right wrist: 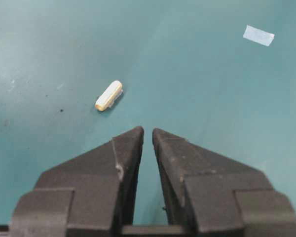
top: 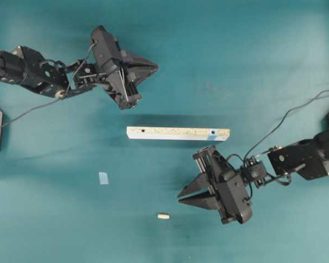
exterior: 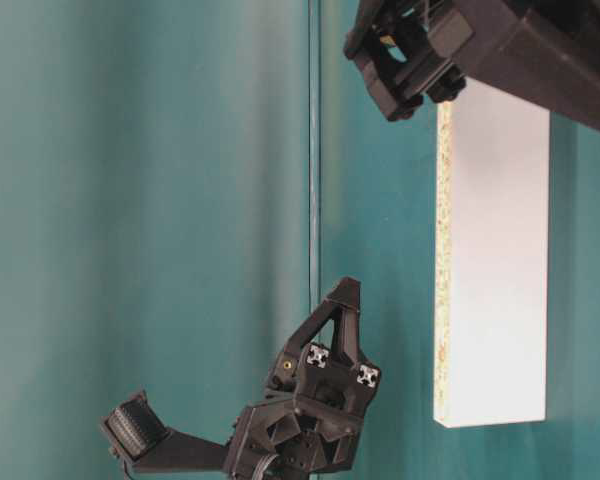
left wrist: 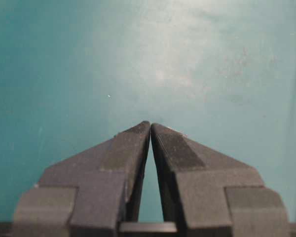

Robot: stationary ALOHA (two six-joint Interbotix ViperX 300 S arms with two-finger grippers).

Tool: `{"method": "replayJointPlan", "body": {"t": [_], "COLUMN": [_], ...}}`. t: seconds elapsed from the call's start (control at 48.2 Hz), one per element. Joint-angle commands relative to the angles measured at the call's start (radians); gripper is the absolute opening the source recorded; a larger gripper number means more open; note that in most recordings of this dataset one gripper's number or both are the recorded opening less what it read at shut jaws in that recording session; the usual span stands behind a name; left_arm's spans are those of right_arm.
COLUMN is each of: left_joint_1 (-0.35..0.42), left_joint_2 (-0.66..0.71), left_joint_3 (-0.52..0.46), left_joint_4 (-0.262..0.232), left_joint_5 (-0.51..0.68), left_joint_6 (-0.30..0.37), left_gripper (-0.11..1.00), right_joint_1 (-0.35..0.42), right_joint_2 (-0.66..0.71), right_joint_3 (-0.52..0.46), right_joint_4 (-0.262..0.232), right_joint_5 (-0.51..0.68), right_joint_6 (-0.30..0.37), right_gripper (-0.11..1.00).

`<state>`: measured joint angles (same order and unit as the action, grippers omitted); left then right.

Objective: Insert the rod into the hole on the wooden board.
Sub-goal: 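Move the left gripper to the board's left end and the right gripper toward the dowel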

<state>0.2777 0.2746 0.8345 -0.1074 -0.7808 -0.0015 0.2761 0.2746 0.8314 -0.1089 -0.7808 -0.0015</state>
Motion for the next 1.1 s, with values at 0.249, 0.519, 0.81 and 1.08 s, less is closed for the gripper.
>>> {"method": "replayJointPlan", "body": {"t": [0.249,0.519,0.81,1.08], "left_joint_1": [-0.049,-0.081,-0.144,-0.160], "left_joint_2": [-0.156,-0.278,-0.342,-0.353], "left_joint_3": [-0.055,-0.043,-0.051,-0.060], "left_joint_4": [0.043,0.043,0.044,0.043], "left_joint_5": [0.270,0.377,0.511,0.565], "left_joint_6": [0.023,0.026,0.026,0.017], "left_gripper": [0.09,0.11,0.73,0.99], "right_joint_1": [-0.020,-0.015,0.003,0.006], "right_joint_2": [-0.104,-0.218,-0.244,-0.244], "right_joint_3": [-0.071,-0.124,-0.204,-0.233], "right_joint_4": [0.005,0.005,0.005,0.005], "right_joint_5": [0.253,0.543,0.802,0.897], "right_joint_6": [0.025,0.041,0.199,0.316], "right_gripper": [0.00,0.00,0.11,0.86]}}
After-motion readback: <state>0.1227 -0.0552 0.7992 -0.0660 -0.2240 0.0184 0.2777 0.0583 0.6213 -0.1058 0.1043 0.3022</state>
